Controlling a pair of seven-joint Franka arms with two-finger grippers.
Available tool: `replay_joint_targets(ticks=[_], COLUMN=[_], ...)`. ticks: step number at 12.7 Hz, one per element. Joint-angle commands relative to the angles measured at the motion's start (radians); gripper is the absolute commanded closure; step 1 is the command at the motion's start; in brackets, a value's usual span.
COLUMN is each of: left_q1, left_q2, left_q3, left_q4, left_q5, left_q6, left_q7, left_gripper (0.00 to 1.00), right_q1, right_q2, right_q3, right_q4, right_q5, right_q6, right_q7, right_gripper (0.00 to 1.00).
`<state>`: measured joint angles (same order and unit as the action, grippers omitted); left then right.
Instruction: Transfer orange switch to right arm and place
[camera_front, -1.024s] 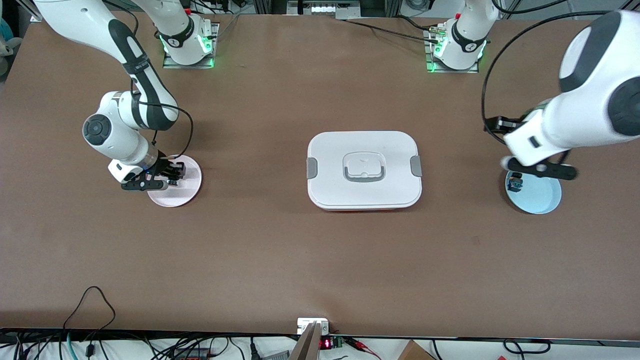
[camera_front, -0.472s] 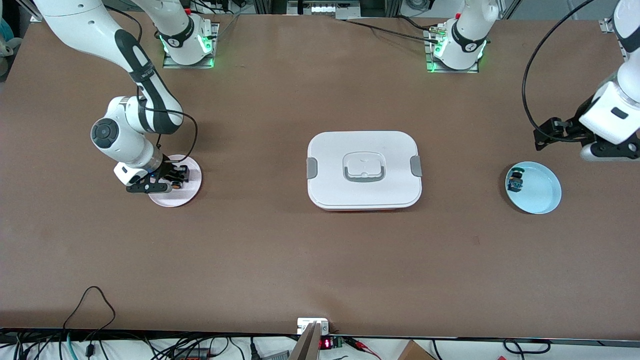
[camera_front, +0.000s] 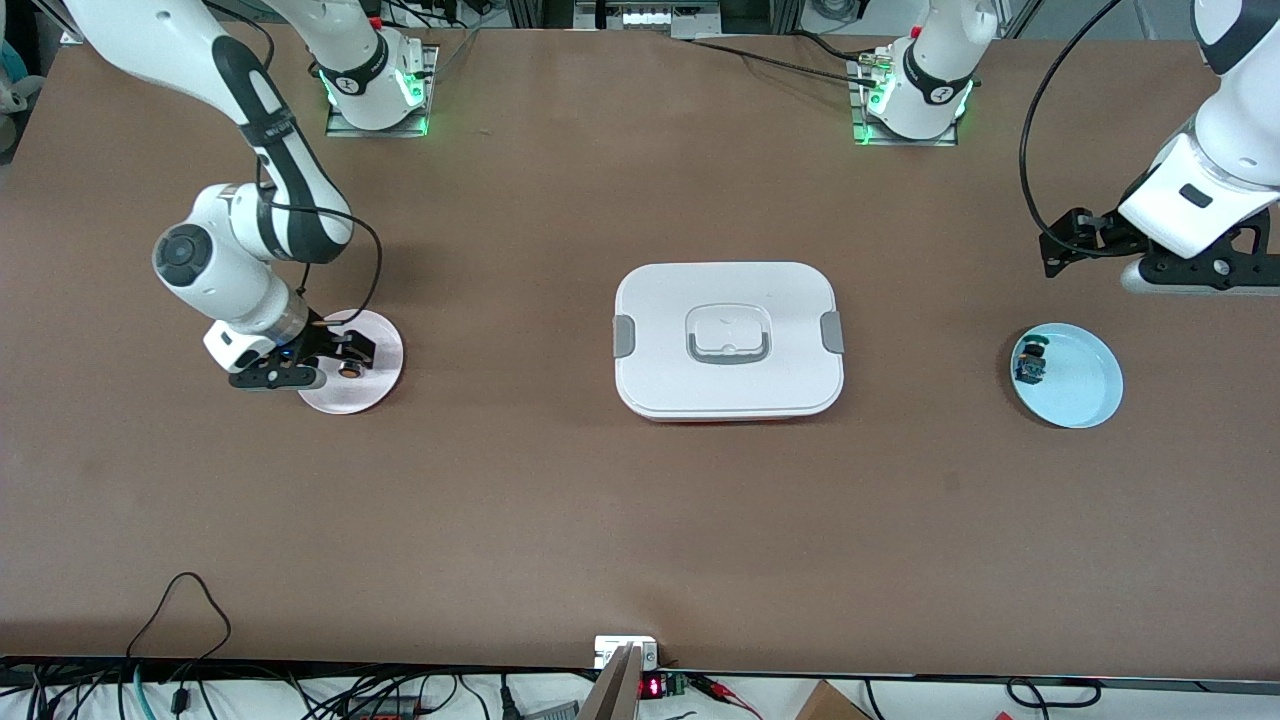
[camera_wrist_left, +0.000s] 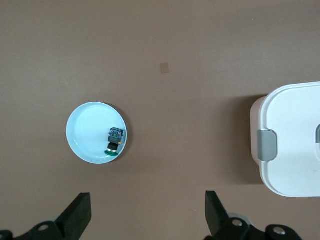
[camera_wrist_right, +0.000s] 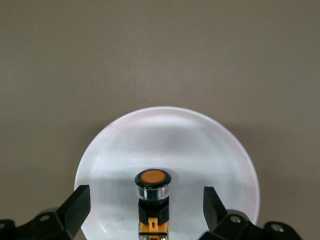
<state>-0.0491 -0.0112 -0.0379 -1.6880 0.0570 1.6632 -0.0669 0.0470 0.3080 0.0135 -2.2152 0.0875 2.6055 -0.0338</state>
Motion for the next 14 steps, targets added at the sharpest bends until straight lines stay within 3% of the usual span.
replay_joint_targets(ticks=[1,4,7,8,11,14], left_q1=[-0.028,-0.034,-0.029,-0.029,-0.028,-0.023], left_q2=[-0.039,-0.007,0.004,0.005,0.004,0.004], left_q3=[0.072,0.072,0.059,0.059,0.059,0.061], left_q4=[-0.050,-0.033,-0.024,-0.024,-0.024,-0.024], left_q5=[-0.084,-0.080,-0.013,-0.011,-0.013,-0.014], left_q6=[0.003,-0.005,-0.006,-0.008,-0.017,-0.028], left_q7=[0.009,-0.001,-0.001,-0.002,-0.002,-0.002], left_gripper=[0.00,0.00,0.00,0.00,0.00,0.00], right_q1=[-0.009,-0.009,-0.016,-0.013,-0.010,-0.010], right_q2=[-0.111,-0.243,-0.207,-0.216,-0.323,-0.334], right_q3=[0.003,0.008,0.002,0.000,0.002,0.003], right_q4=[0.051,0.151,0.511,0.567,0.562,0.569], right_q5=[-0.018,-0.017,-0.005,-0.017,-0.020,-0.054], right_q6=[-0.169,-0.385,-0.832,-0.920,-0.998,-1.016], right_q7=[0.000,-0.002,0.015,0.017,0.020,0.012], right_gripper=[0.00,0.00,0.00,0.00,0.00,0.00])
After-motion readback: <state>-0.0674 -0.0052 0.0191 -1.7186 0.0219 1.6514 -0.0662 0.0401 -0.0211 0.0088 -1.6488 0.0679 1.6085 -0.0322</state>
